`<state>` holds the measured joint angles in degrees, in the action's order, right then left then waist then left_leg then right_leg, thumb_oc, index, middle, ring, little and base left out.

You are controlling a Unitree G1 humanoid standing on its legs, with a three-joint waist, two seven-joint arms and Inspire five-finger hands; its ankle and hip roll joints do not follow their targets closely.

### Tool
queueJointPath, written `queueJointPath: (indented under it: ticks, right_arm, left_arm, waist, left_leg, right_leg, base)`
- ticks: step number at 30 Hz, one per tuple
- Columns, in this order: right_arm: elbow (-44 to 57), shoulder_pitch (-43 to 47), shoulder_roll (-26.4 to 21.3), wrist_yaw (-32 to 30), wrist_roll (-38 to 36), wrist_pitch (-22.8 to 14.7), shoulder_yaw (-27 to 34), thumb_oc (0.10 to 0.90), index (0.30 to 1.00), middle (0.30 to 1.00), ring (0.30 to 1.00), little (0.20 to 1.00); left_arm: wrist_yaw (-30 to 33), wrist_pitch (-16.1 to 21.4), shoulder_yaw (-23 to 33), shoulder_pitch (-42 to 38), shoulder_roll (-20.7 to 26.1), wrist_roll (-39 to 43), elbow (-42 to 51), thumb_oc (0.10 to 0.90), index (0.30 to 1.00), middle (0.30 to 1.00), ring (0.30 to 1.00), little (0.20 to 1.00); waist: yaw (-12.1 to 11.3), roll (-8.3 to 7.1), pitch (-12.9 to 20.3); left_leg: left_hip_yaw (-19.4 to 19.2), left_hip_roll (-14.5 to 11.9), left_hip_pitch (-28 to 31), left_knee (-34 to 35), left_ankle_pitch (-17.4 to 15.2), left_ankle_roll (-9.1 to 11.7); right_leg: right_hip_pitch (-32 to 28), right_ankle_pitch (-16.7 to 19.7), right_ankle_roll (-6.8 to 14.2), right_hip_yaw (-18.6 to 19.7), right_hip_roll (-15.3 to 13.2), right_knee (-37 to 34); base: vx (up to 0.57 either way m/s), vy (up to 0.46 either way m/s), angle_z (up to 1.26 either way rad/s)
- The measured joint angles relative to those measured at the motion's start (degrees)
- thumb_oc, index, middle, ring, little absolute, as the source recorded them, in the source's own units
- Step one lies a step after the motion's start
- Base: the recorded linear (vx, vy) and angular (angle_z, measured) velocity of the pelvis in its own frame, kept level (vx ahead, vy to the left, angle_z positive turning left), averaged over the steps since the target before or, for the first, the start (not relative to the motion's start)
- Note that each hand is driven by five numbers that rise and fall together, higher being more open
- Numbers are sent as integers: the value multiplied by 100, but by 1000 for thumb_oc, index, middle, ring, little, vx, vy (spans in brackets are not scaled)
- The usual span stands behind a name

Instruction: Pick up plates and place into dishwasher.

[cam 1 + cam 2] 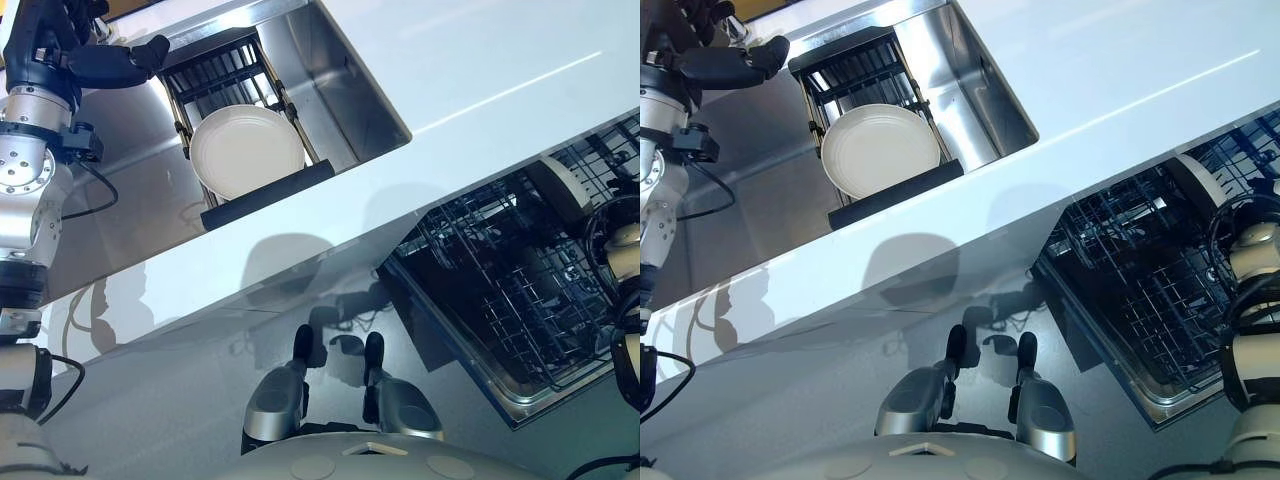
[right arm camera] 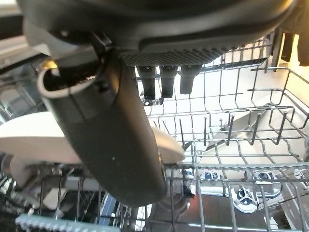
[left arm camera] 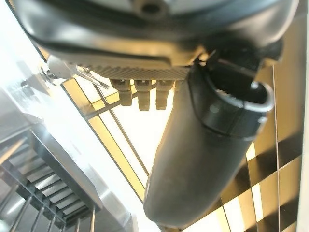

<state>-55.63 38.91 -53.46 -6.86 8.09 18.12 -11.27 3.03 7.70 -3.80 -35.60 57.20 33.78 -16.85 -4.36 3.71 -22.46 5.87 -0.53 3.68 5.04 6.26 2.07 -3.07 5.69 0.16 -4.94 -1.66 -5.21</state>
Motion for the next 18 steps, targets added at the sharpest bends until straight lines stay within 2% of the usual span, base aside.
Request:
queueJointPath:
  ticks: [11,18]
  right_arm:
    - [760,-86,-46,-29,7,289,467,800,900,900,900,900]
    - [1842,-531,-55,110,1,337,849,800,900,900,900,900]
  left_arm:
    - [-242,-31,254,143,0,-4,95,800,900,900,900,900]
    - [-362,-175,427,261,16,-213,107,800,900,900,900,900]
  waist:
    - [78,-5,13]
    - [172,-82,79]
  left_leg:
    - [-105,17,108,1,-44,-29]
    - [-175,69,210,2,-91,-83]
  right_leg:
    - [-62,3,15,110,-1,1]
    - [-127,-7,73,208,-41,0]
  base:
    - [9,61,-5]
    - [-28,68,-6]
